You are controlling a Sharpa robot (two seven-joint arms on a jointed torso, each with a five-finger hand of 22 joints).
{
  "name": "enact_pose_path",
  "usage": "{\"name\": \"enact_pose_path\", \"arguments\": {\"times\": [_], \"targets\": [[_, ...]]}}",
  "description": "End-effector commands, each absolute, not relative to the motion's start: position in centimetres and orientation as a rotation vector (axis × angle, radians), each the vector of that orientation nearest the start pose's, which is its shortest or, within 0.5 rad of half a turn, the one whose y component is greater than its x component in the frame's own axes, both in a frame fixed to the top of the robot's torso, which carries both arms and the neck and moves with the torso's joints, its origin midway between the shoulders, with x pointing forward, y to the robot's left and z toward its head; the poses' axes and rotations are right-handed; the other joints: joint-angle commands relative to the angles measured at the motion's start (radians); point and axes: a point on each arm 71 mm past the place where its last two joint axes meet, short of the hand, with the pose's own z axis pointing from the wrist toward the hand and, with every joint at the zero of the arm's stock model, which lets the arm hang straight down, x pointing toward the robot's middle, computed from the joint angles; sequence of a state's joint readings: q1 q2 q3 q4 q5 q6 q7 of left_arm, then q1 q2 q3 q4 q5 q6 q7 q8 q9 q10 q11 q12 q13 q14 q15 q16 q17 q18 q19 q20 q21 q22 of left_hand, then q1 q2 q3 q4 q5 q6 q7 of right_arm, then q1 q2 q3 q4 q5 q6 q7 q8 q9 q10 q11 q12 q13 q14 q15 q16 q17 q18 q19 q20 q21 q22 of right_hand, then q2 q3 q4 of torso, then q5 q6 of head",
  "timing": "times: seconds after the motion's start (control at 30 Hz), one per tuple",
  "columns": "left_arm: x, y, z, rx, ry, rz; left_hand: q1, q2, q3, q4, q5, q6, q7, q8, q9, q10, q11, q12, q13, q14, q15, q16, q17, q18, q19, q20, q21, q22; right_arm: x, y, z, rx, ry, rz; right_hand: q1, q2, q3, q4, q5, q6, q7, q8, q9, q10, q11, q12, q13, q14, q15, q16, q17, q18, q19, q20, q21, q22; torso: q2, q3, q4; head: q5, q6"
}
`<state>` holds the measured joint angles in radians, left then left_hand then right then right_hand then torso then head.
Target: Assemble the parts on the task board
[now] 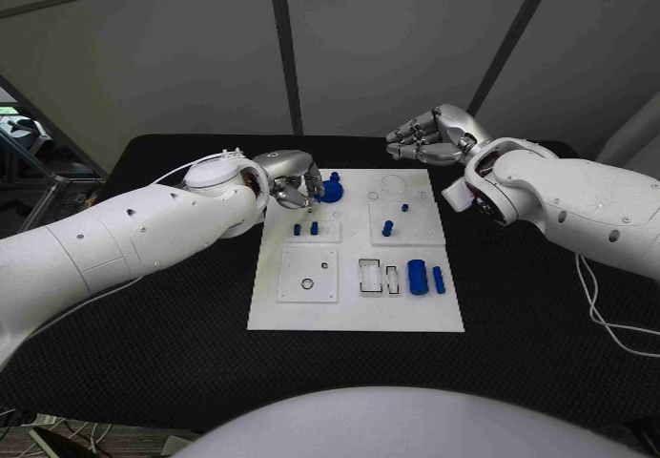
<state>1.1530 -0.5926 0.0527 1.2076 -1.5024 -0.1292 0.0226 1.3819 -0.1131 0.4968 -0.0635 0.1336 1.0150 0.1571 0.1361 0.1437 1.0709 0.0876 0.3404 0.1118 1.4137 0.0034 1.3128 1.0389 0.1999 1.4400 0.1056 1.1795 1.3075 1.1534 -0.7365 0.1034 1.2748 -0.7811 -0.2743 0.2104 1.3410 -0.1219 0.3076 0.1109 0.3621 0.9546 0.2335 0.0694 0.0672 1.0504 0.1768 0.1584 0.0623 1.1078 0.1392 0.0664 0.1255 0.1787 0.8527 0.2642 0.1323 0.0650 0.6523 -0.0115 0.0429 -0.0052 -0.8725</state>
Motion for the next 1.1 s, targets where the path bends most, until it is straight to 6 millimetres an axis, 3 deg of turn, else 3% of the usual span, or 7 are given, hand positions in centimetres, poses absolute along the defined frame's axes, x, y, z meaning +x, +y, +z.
{"name": "enact_pose_path", "arguments": {"times": [0.03,0.53,1.1], "targets": [[53.4,15.8,-20.8,0.232,1.799,-0.692,-0.002,-0.012,0.007,0.002,-0.003,0.009,-0.001,-0.006,-0.001,0.007,-0.001,-0.005,-0.001,0.007,0.003,0.003,-0.002,-0.124,0.004,0.001,0.002,0.120,53.7,-22.0,-16.8,0.442,1.546,1.135,0.007,0.004,0.001,-0.005,0.006,-0.002,0.000,-0.002,0.001,-0.006,-0.004,0.005,0.000,-0.001,-0.001,-0.001,-0.001,0.007,0.007,0.002,-0.007,0.001,0.000,0.0002,-0.0004,0.002,0.000],[53.3,16.4,-21.7,0.217,1.836,-0.672,-0.004,-0.012,0.007,0.002,-0.003,0.010,-0.001,-0.007,-0.002,0.009,-0.001,-0.007,-0.001,0.007,0.003,0.003,-0.002,-0.124,0.004,0.001,0.000,0.120,53.6,-22.1,-16.8,0.443,1.546,1.133,0.007,0.004,0.001,-0.005,0.006,-0.002,0.000,-0.002,0.001,-0.006,-0.004,0.005,0.000,-0.001,-0.001,-0.001,-0.001,0.007,0.007,0.002,-0.007,0.001,0.002,0.0016,-0.0019,0.005,0.000],[53.3,16.3,-22.1,0.217,1.871,-0.658,-0.004,-0.012,0.008,0.002,-0.003,0.011,-0.001,-0.008,-0.002,0.009,-0.001,-0.009,-0.001,0.006,0.003,0.003,-0.002,-0.123,0.003,0.001,-0.003,0.119,53.6,-22.1,-16.8,0.442,1.547,1.134,0.007,0.004,0.001,-0.005,0.006,-0.002,0.000,-0.002,0.001,-0.006,-0.004,0.005,0.000,-0.001,-0.001,-0.001,-0.001,0.007,0.007,0.002,-0.007,0.001,0.001,0.0007,-0.0022,0.008,0.000]]}}
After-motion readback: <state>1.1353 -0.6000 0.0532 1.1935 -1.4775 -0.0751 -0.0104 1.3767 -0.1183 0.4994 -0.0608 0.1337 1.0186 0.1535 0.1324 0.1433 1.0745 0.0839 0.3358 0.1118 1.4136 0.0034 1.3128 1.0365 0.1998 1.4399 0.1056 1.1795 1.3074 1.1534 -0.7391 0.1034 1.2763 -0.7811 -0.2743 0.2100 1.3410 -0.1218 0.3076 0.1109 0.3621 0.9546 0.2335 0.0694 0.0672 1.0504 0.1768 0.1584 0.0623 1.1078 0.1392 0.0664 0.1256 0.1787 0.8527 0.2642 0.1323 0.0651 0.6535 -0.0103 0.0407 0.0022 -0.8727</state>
